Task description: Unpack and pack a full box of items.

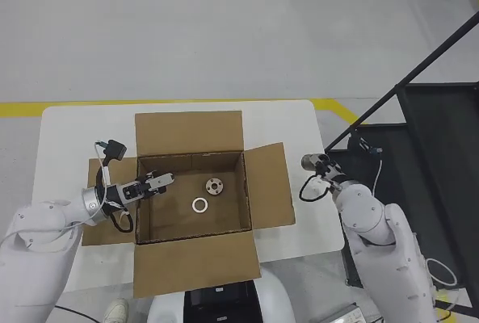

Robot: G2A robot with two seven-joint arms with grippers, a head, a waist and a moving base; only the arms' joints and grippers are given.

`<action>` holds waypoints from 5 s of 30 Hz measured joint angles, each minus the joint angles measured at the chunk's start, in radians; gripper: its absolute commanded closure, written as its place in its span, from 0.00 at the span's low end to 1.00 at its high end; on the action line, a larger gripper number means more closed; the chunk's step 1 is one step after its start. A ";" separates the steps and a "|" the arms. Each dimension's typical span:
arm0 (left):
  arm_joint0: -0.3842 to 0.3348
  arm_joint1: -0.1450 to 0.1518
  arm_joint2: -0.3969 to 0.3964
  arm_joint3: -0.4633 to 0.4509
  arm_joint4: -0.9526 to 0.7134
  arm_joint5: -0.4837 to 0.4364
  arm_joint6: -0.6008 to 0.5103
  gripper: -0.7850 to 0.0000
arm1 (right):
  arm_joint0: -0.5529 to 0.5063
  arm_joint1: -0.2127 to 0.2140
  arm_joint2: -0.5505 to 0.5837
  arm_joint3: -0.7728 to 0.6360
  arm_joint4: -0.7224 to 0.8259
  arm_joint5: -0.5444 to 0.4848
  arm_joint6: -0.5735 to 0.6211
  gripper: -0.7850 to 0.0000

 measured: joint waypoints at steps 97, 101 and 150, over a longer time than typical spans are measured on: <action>0.000 0.000 0.000 0.000 0.000 0.000 0.000 0.00 | 0.379 -0.107 -0.724 0.051 -0.499 -0.179 0.332 0.00; 0.000 0.000 0.000 0.000 0.000 0.000 0.000 0.00 | 0.439 -0.134 -0.776 0.162 -0.442 -0.166 0.399 0.00; 0.000 0.000 0.000 0.000 0.000 0.000 0.000 0.00 | 0.636 -0.228 -0.935 0.585 -0.554 -0.169 0.439 0.00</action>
